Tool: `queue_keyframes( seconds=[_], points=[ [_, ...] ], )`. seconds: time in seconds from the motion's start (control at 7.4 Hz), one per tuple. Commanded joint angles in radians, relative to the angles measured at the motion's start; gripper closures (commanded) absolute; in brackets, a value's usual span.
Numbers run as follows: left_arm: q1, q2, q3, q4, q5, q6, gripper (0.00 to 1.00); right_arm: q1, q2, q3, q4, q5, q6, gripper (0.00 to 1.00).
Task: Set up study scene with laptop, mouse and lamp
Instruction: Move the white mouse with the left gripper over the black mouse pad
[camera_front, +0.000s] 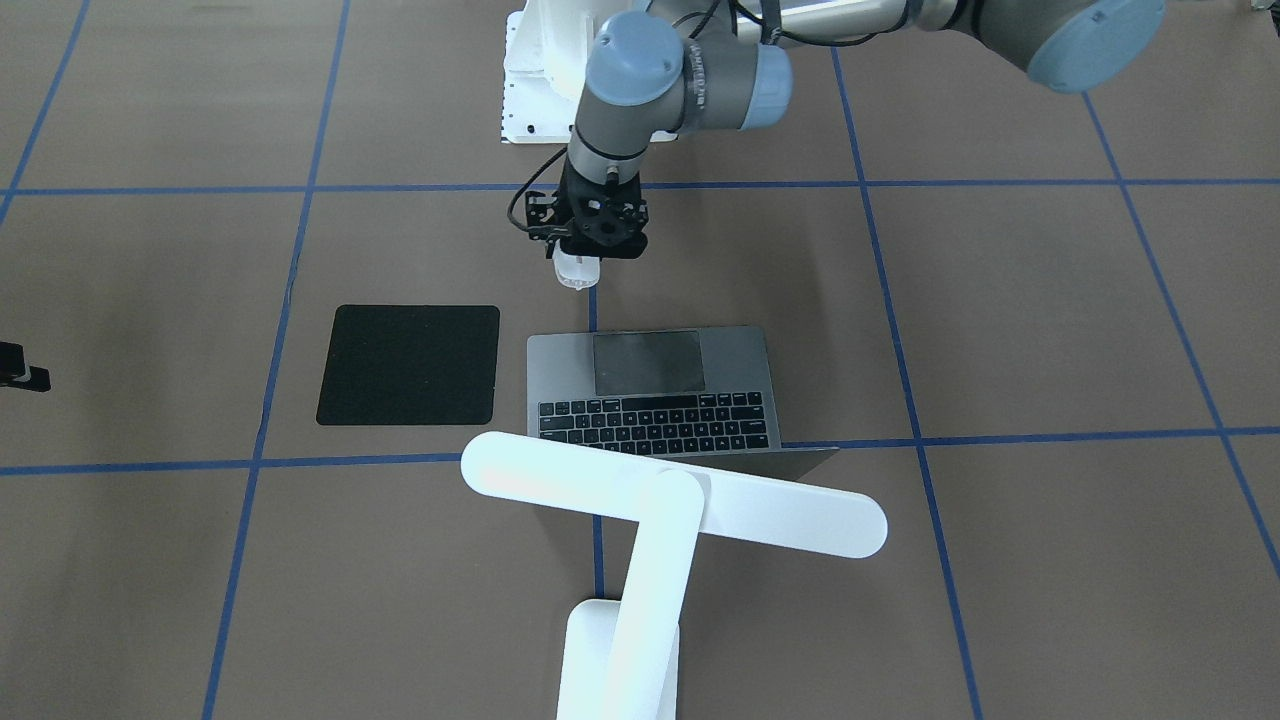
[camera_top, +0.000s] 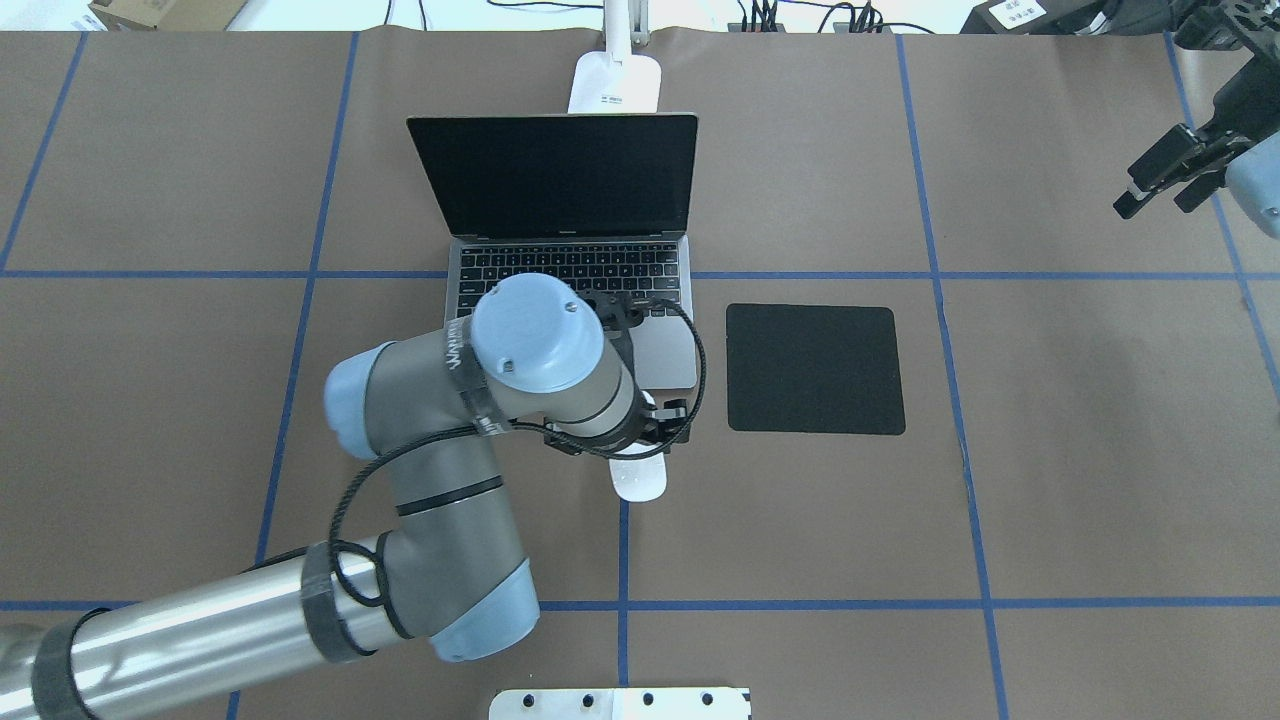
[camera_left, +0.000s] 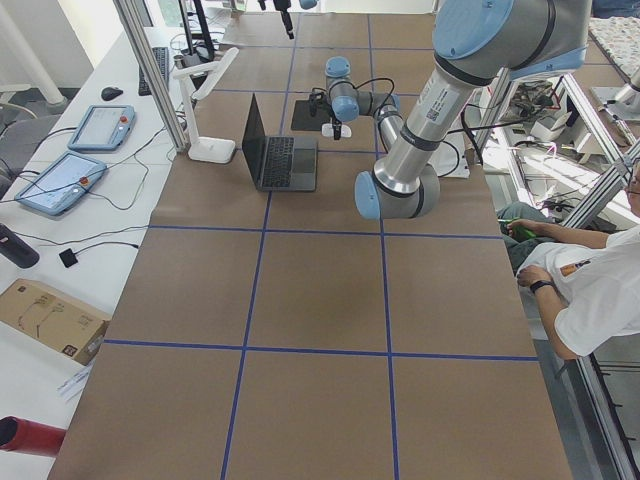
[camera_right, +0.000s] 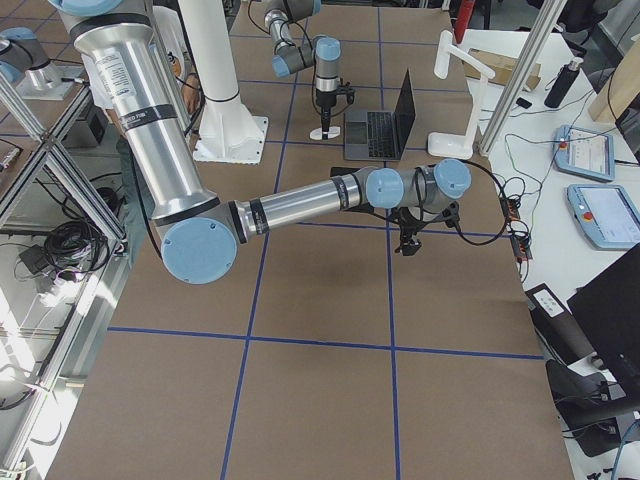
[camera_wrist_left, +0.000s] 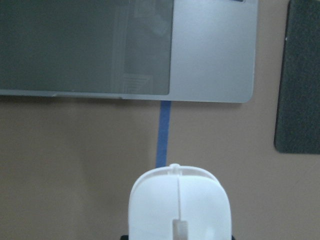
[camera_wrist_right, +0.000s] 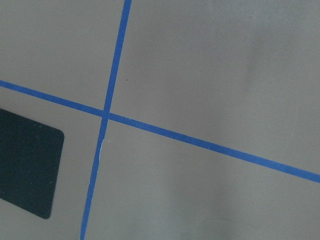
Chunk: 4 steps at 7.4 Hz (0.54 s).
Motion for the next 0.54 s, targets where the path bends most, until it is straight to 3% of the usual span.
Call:
queue_keyframes(
  seconds=[0.0,0.27,0.41],
  points=[
    [-0.021,-0.257,0.317,-0.010,0.044,0.011,0.60,0.000,0.001,-0.010,0.009,0.000,0.000,0.00],
    [-0.021,-0.436,0.616,-0.101,0.125,0.026,0.60,0.000,0.001,-0.023,0.021,0.000,0.000,0.00],
    [-0.020,-0.478,0.675,-0.112,0.127,0.029,0.60,0.000,0.001,-0.045,0.049,0.000,0.000,0.00]
  ],
)
